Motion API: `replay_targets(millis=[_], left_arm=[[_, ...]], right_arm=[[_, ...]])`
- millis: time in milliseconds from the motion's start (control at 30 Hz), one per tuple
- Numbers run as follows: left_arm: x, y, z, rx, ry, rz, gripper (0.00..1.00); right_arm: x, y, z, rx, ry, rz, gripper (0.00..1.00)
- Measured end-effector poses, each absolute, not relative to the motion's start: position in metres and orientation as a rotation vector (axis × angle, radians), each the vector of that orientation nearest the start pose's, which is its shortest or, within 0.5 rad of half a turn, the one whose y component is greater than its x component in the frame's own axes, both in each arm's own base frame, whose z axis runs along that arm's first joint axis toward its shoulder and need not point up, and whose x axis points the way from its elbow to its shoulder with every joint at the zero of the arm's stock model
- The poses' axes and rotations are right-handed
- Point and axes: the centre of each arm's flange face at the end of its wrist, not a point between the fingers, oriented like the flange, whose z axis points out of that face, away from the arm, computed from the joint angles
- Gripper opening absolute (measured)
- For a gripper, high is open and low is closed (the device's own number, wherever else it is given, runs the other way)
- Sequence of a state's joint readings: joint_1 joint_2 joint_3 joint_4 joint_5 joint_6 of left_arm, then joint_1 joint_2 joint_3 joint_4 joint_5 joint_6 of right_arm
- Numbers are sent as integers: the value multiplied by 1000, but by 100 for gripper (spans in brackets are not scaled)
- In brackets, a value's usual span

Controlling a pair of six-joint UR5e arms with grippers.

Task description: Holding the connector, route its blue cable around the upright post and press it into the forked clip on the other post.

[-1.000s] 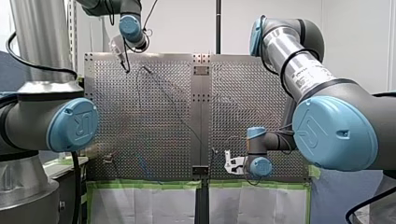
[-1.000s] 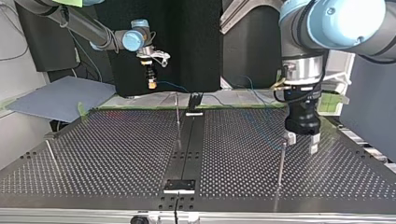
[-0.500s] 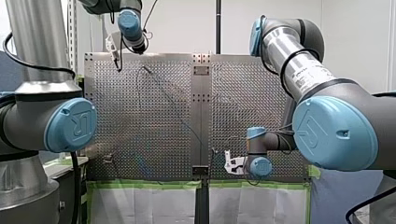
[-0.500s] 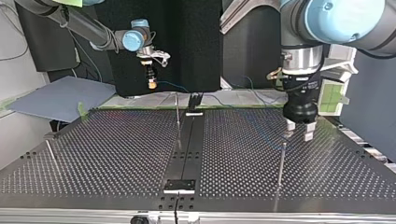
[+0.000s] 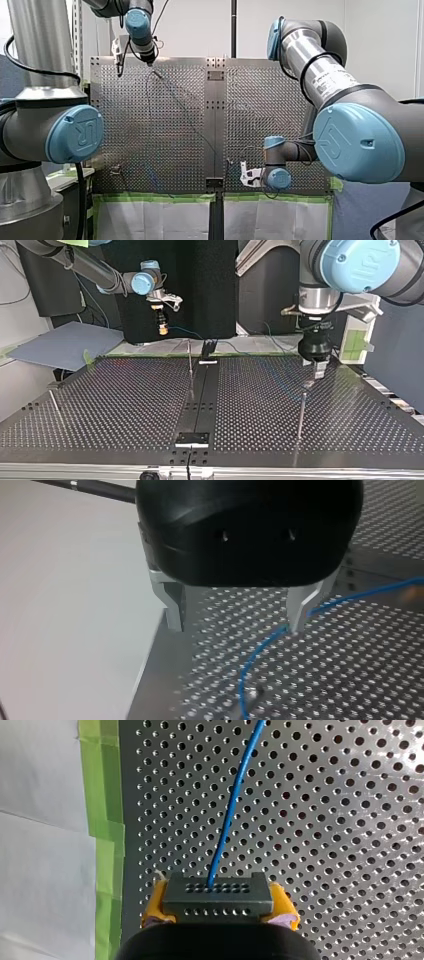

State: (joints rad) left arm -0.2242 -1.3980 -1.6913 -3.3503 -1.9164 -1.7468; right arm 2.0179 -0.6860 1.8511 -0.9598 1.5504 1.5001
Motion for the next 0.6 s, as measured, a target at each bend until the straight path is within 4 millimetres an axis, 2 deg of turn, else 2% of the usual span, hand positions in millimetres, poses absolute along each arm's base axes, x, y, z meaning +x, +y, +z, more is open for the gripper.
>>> replay_targets(millis=[367,600], left_arm=[[353,-182,482,-119,1804,102,99],[346,-176,479,-125,1849,166,99]], right_arm=[[365,-446,-47,1750,-995,1363,0],[365,-446,-47,1750,-995,1363,0]])
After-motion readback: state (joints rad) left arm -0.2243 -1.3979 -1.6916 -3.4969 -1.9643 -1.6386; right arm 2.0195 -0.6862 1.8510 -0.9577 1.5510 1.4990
